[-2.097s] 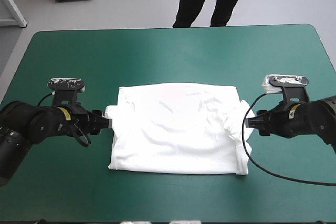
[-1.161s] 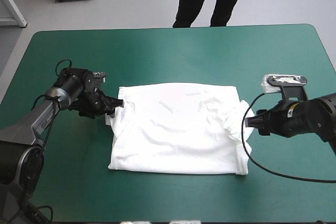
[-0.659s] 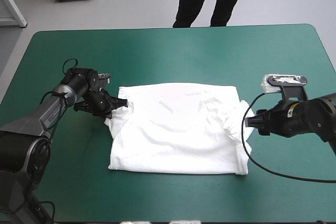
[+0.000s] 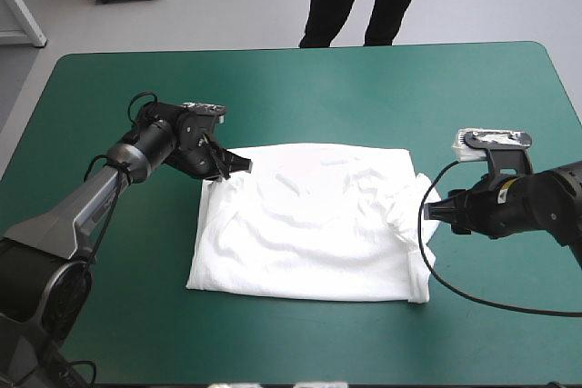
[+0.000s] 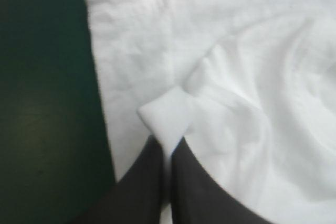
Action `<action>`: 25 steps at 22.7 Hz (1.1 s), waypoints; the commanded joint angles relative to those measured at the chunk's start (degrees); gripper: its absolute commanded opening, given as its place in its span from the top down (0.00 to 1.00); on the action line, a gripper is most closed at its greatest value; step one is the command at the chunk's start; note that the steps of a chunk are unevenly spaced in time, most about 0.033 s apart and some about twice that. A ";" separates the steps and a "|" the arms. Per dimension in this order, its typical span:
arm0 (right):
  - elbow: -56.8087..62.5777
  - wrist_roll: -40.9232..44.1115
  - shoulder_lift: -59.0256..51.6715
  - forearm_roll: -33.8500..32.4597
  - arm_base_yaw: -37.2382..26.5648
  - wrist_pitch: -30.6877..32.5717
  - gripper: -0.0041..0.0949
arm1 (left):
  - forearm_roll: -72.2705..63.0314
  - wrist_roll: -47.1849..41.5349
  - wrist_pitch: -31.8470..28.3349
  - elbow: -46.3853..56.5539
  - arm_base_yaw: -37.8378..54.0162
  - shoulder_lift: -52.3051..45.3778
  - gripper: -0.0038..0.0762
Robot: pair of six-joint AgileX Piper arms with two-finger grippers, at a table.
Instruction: Fold the cloth
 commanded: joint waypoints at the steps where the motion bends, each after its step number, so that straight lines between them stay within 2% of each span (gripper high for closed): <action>1: -1.79 0.06 -0.73 0.03 -0.07 0.04 0.47 | -2.40 0.06 -1.59 -1.81 -3.22 -2.46 0.96; 7: -1.79 0.17 -0.73 0.03 -0.07 0.04 0.47 | -2.75 0.06 -2.19 -1.81 -6.77 1.51 0.96; 14: -1.79 0.40 -0.83 0.03 -0.07 0.04 0.47 | -5.30 0.77 0.56 -1.81 -7.01 6.86 0.96; 16: -1.79 0.40 -0.83 0.03 -0.07 0.04 0.47 | -5.30 0.77 0.70 -1.81 -7.01 6.83 0.92; 18: -1.79 0.40 -0.83 0.03 -0.07 0.04 0.47 | -7.31 3.33 0.59 -1.81 -7.01 5.50 0.74; 19: -1.79 0.40 -0.83 0.03 -0.07 0.04 0.47 | -8.30 3.95 0.21 -1.81 -7.01 4.18 0.58; 20: -1.79 0.40 -0.83 0.03 -0.07 0.04 0.47 | -8.30 3.95 0.03 -1.81 -7.01 3.62 0.51; 21: -1.79 0.40 -0.83 0.03 -0.07 0.04 0.47 | -8.30 3.95 0.03 -1.81 -7.01 2.23 0.39; 22: -1.79 0.40 -0.83 0.03 -0.07 0.04 0.47 | -7.93 3.95 0.03 -1.81 -7.01 0.83 0.31; 25: -1.79 0.77 -0.70 -0.47 -0.07 0.04 0.47 | -7.15 3.95 0.16 -1.81 -7.01 -3.05 0.31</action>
